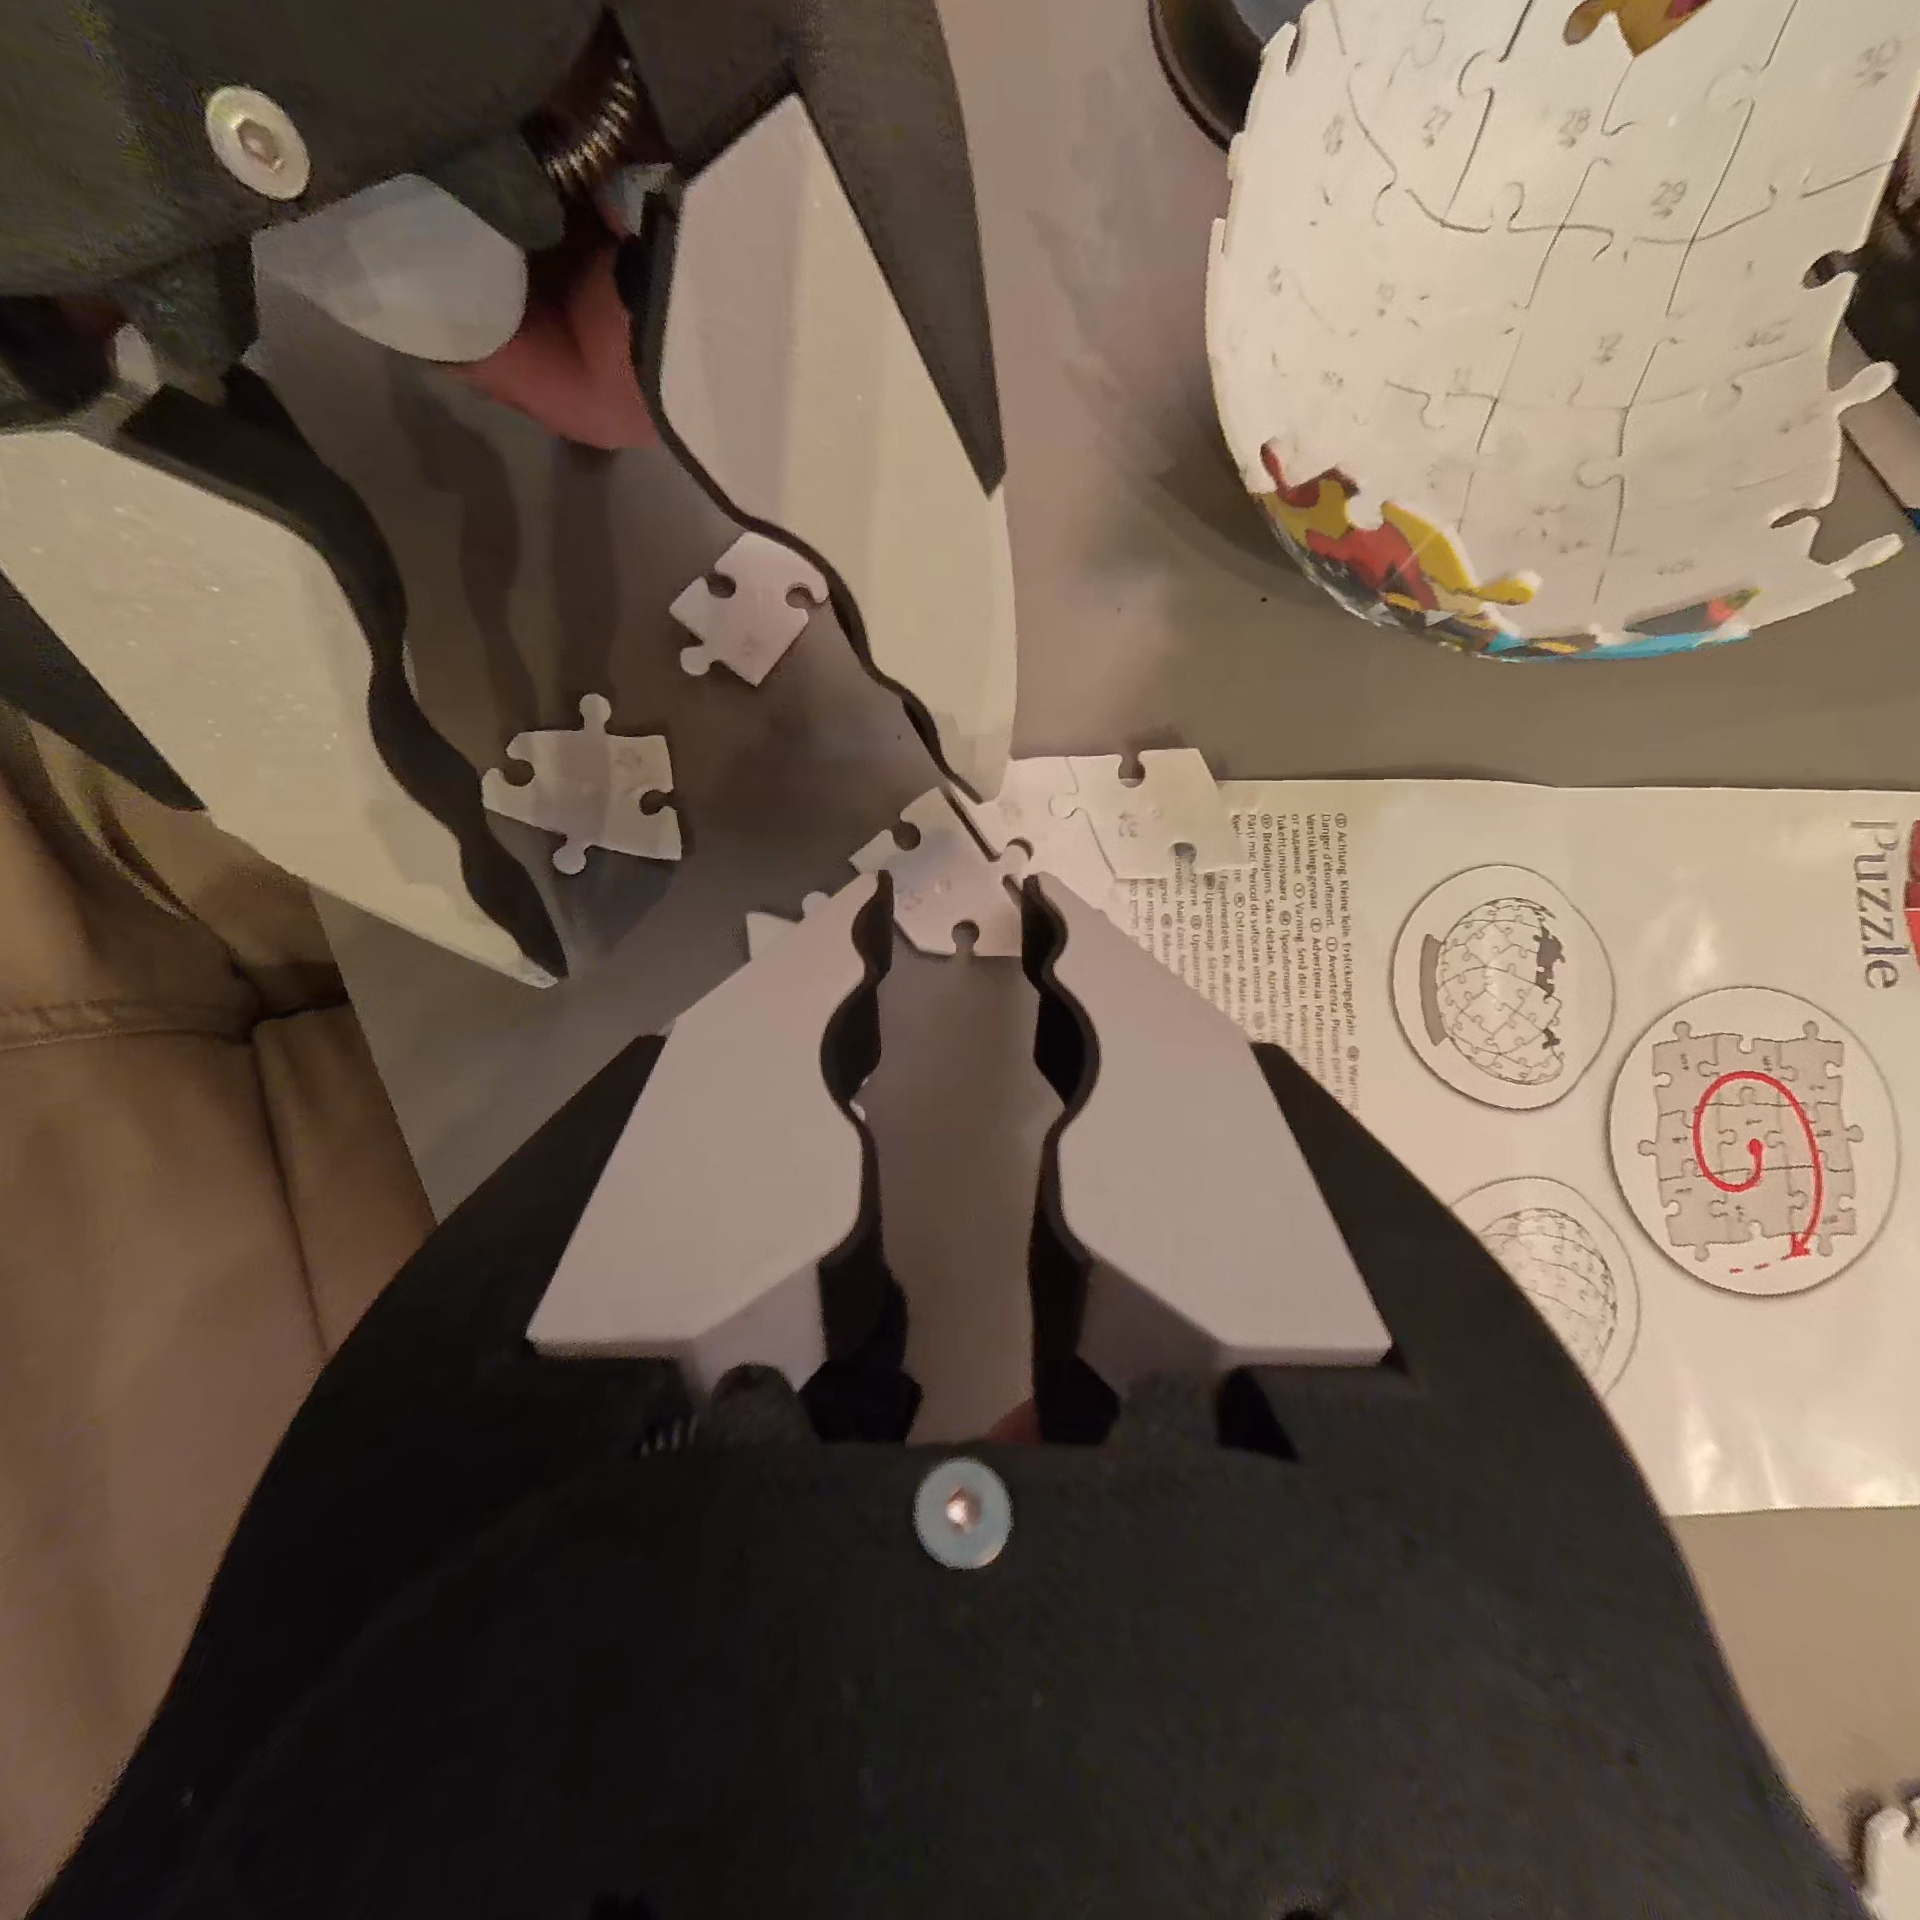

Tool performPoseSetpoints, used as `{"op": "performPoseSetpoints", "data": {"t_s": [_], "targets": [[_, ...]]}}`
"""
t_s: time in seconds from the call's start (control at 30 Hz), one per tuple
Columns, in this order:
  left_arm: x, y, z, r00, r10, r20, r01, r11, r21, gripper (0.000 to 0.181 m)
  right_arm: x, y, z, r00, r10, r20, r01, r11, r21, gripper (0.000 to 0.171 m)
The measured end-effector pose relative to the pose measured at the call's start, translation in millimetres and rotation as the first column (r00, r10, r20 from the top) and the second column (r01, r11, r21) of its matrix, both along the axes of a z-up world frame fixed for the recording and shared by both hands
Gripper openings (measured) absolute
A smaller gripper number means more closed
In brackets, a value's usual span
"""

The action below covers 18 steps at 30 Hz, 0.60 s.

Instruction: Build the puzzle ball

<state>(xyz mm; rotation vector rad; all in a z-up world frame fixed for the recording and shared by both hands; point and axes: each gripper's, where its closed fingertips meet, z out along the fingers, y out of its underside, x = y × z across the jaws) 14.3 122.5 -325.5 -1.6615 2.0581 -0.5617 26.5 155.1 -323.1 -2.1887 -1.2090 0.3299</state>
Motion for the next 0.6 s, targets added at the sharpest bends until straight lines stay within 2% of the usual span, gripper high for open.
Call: {"op": "performPoseSetpoints", "data": {"t_s": [0.3, 0.47, 0.6], "targets": [[-1, -1, -8, 1.000, -0.015, -0.021, 0.015, 1.000, -0.015, 0.081, 0, 7, -5, 1.000, 0.011, 0.019, -0.012, 1.000, 0.018, 0.013], [-1, -1, -9, 1.000, -0.016, -0.021, 0.016, 0.999, -0.031, 0.081, 0, 10, -5, 1.000, 0.022, 0.013, -0.022, 0.999, 0.026, 0.001], [0, -1, -9, 1.000, -0.019, -0.022, 0.018, 0.999, -0.037, 0.081, 1, 13, -5, 1.000, 0.016, -0.006, -0.016, 1.000, 0.017, 0.000]]}}
